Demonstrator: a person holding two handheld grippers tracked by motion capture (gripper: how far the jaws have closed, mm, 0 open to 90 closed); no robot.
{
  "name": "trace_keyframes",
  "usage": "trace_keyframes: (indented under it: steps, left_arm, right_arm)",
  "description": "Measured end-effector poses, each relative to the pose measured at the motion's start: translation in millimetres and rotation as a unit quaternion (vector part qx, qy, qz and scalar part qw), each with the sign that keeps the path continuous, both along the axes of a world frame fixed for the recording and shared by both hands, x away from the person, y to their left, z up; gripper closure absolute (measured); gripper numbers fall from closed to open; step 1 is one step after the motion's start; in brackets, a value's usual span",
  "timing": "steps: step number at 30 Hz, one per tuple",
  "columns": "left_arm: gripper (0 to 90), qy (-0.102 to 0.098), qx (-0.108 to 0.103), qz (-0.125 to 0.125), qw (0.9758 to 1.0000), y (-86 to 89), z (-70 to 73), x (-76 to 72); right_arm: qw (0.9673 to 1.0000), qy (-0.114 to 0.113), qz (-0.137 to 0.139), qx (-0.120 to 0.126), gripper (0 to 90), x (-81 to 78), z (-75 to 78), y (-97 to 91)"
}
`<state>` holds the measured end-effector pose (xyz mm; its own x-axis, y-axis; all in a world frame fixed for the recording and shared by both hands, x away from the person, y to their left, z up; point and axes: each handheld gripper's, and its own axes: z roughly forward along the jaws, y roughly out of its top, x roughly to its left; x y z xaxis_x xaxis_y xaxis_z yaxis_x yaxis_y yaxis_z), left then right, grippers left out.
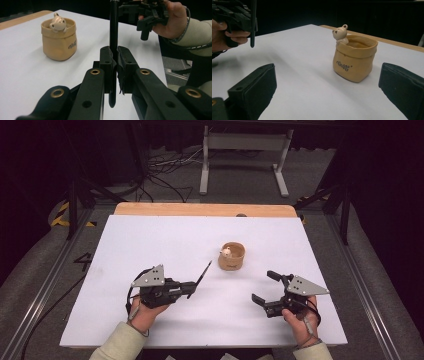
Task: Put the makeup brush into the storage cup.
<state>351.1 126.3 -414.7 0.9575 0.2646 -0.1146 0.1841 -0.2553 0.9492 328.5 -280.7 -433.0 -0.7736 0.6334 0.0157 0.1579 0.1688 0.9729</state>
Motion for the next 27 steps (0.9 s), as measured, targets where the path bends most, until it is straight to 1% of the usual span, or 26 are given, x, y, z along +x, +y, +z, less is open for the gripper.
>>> trace_keyframes:
  steps: [3, 4, 8, 9, 10, 12, 13, 14, 16, 17, 19, 20, 23, 25, 26, 27]
  left_arm:
    - [83.4, -0.001, -0.004, 0.004, 1.0000, -2.0, -1.6, -2.1]
    - [83.4, -0.004, -0.008, 0.009, 0.9999, -4.3, -3.9, -2.9]
    - [83.4, -0.004, -0.014, 0.015, 0.9998, -7.7, -8.8, -3.6]
    - [83.4, -0.009, -0.010, 0.015, 0.9998, -9.0, -10.6, -3.2]
    - [83.4, -0.010, -0.009, 0.017, 0.9998, -10.5, -12.6, -3.4]
    - [83.4, -0.006, -0.013, 0.017, 0.9998, -12.0, -15.5, -3.1]
    - [83.4, -0.008, -0.013, 0.016, 0.9998, -12.3, -16.8, -2.7]
    - [83.4, -0.004, -0.017, 0.016, 0.9997, -12.8, -17.9, -2.9]
    - [83.4, -0.007, -0.017, 0.014, 0.9997, -12.7, -18.7, -2.1]
    - [83.4, -0.004, -0.019, 0.018, 0.9997, -12.8, -20.0, -2.6]
    - [83.4, -0.004, -0.023, 0.019, 0.9995, -12.6, -20.5, -2.3]
    - [83.4, -0.007, -0.025, 0.020, 0.9994, -11.8, -20.4, -1.9]
    - [83.4, -0.006, -0.028, 0.022, 0.9994, -11.7, -20.2, -2.6]
    - [83.4, -0.006, -0.027, 0.018, 0.9994, -12.3, -20.6, -2.6]
    - [83.4, -0.006, -0.027, 0.017, 0.9995, -12.5, -20.8, -2.5]
    - [83.4, -0.006, -0.027, 0.017, 0.9995, -12.7, -21.1, -2.9]
  right_arm:
    - [1.0000, -0.006, 0.005, -0.004, 1.5, -0.4, 2.0, 2.8]
    - [1.0000, -0.007, 0.007, -0.003, 1.5, -0.7, 2.6, 4.0]
    - [0.9999, -0.008, 0.010, -0.007, 1.5, -1.5, 3.9, 6.8]
    - [0.9999, -0.008, 0.012, -0.007, 1.5, -1.7, 4.4, 7.8]
    - [0.9998, -0.009, 0.014, -0.007, 1.5, -1.8, 5.2, 8.7]
    - [0.9998, -0.010, 0.017, -0.005, 1.5, -2.1, 6.7, 10.4]
    - [0.9998, -0.010, 0.018, -0.005, 1.5, -2.2, 7.3, 11.1]
    - [0.9998, -0.011, 0.019, -0.002, 1.5, -2.0, 7.6, 11.8]
    - [0.9998, -0.007, 0.018, 0.001, 1.5, -1.7, 7.4, 12.3]
    - [0.9998, -0.006, 0.017, 0.000, 1.6, -1.7, 7.4, 12.7]
    - [0.9998, -0.008, 0.019, -0.001, 1.6, -1.6, 7.7, 13.5]
    - [0.9997, -0.010, 0.024, 0.001, 1.6, -2.0, 10.7, 16.8]
    - [0.9992, -0.014, 0.036, 0.008, 1.9, -2.2, 15.5, 22.7]
    - [0.9987, -0.017, 0.045, 0.012, 2.4, -2.3, 20.5, 33.0]
    - [0.9981, -0.015, 0.058, 0.016, 3.2, -1.3, 22.8, 41.9]
    - [0.9981, -0.015, 0.058, 0.016, 3.2, -1.3, 22.8, 41.9]
